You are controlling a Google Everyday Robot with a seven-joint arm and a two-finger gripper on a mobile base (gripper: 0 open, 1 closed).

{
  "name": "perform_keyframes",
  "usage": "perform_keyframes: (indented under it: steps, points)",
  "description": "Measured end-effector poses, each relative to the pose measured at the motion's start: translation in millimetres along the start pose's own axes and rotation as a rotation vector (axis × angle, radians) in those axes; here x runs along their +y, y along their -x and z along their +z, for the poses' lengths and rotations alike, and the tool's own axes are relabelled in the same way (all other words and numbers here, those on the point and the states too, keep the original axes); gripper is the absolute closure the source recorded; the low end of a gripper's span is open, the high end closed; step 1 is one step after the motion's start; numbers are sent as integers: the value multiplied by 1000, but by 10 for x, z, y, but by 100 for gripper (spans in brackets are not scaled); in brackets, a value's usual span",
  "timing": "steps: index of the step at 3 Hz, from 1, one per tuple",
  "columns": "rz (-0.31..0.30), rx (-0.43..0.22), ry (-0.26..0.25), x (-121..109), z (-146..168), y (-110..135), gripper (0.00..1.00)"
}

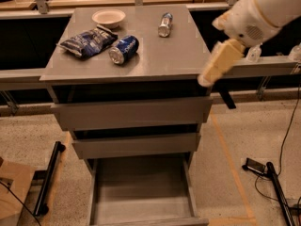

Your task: Place pepsi can into bottom drawer

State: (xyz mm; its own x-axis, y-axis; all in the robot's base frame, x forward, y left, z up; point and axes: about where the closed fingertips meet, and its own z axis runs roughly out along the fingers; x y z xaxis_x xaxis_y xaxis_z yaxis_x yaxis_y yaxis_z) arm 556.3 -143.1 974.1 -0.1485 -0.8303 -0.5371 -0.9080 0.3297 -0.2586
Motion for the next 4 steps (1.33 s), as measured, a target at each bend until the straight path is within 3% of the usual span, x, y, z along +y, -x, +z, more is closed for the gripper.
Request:
perform_keyframes:
  steps: [1,2,3,4]
  points:
    - [56,-286,-24,-698,444,633,0]
    - [105,-368,-26,-1010,624,641,0]
    - [88,-364,-45,-985,799,795,0]
    - [66,-387,-74,-1102,1051,959,0]
